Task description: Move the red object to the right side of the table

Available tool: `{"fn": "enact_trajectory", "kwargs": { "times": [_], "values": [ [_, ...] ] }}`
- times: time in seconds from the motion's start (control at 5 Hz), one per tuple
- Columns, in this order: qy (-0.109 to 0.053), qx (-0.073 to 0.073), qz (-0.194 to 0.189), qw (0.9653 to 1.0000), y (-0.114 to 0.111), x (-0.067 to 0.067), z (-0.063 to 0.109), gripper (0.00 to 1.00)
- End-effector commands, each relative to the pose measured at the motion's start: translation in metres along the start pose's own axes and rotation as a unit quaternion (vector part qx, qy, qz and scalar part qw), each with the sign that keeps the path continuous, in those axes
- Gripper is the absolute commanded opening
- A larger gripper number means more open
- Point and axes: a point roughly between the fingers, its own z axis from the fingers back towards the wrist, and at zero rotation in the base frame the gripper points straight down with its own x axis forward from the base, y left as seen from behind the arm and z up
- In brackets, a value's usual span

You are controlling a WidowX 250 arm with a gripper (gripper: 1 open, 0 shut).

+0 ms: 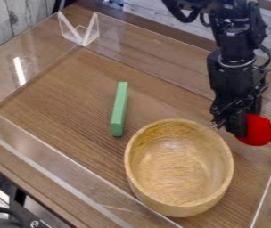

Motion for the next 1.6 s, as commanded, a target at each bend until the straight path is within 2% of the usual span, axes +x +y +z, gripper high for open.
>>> {"fn": "enact_trajectory", "kwargs": {
  "times": [0.0, 0.6, 0.8, 1.0, 1.4],
  "values": [
    [-0.005, -0.029, -0.011, 0.9995, -0.016, -0.003, 0.010, 0.00],
    [-0.014, -0.032, -0.009, 0.9993, -0.023, 0.001, 0.002, 0.00],
    [-0.018, -0.029, -0.008, 0.9994, -0.023, 0.003, 0.005, 1.00],
    [-0.022, -0.027, -0.009, 0.9994, -0.023, 0.005, 0.008, 1.00],
    [-0.017, -0.033, -0.021, 0.9991, -0.025, 0.013, 0.027, 1.00]
  ]
}}
